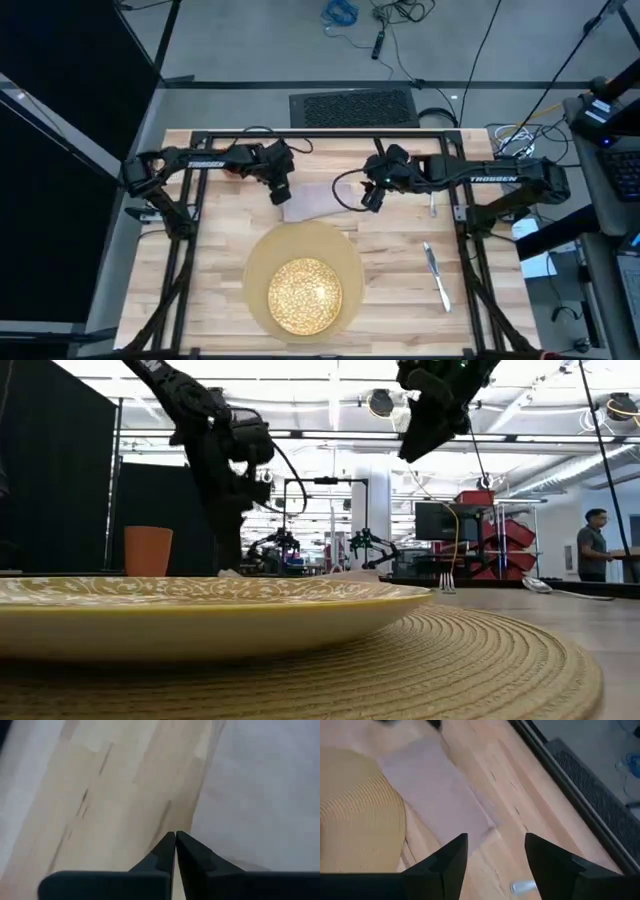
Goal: Set table place
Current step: Fold the light orange napkin on the table
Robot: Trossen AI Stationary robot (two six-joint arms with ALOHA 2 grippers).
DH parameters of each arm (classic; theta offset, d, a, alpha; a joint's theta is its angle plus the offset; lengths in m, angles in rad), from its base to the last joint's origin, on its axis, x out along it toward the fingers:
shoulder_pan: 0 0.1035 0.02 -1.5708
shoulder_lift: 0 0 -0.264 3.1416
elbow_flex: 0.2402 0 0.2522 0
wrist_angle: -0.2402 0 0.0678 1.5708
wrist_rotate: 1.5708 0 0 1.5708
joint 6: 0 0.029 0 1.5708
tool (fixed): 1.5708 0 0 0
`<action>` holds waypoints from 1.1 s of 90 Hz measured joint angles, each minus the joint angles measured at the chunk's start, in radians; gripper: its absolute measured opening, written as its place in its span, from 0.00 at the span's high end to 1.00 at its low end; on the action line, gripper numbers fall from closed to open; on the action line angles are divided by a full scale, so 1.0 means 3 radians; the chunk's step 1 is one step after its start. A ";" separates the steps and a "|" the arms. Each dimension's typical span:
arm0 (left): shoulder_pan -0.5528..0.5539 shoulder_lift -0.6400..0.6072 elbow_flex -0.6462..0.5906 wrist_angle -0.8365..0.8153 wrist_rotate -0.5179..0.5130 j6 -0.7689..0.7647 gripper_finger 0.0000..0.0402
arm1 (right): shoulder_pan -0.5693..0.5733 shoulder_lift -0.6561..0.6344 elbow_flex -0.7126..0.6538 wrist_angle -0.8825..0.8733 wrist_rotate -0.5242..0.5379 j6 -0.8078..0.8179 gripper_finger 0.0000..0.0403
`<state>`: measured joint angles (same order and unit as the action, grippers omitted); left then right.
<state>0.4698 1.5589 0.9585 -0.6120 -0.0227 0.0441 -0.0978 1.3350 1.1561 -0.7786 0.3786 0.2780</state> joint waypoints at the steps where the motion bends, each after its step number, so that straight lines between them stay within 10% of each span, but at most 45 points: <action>1: -0.0003 -0.0026 -0.0014 -0.0037 0.0003 -0.0028 0.99 | 0.0004 0.0000 0.0000 -0.0039 0.0016 0.0022 0.55; 23: 0.0030 -0.1090 -0.0569 -0.0097 0.0215 -0.1087 0.99 | 0.0317 -0.0016 -0.0034 -0.0660 0.0902 0.0207 0.55; 39: 0.0006 -0.1769 -0.1155 0.1464 0.0325 -0.2390 0.99 | 0.0552 -0.0075 -0.0172 -0.0611 0.1121 0.0146 0.55; 70: -0.0019 -0.1548 -0.1366 0.2038 0.0463 -0.2746 0.97 | 0.0576 -0.0081 -0.0183 -0.0987 0.1094 0.0548 0.55; 99: -0.0050 -0.1349 -0.1364 0.1995 0.0510 -0.2979 0.72 | 0.0576 -0.0080 -0.0183 -0.0978 0.1090 0.0557 0.55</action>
<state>0.4549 1.1543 0.5491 -0.0135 0.1303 -0.8495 0.0750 1.3109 1.1011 -1.0722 0.7054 0.4450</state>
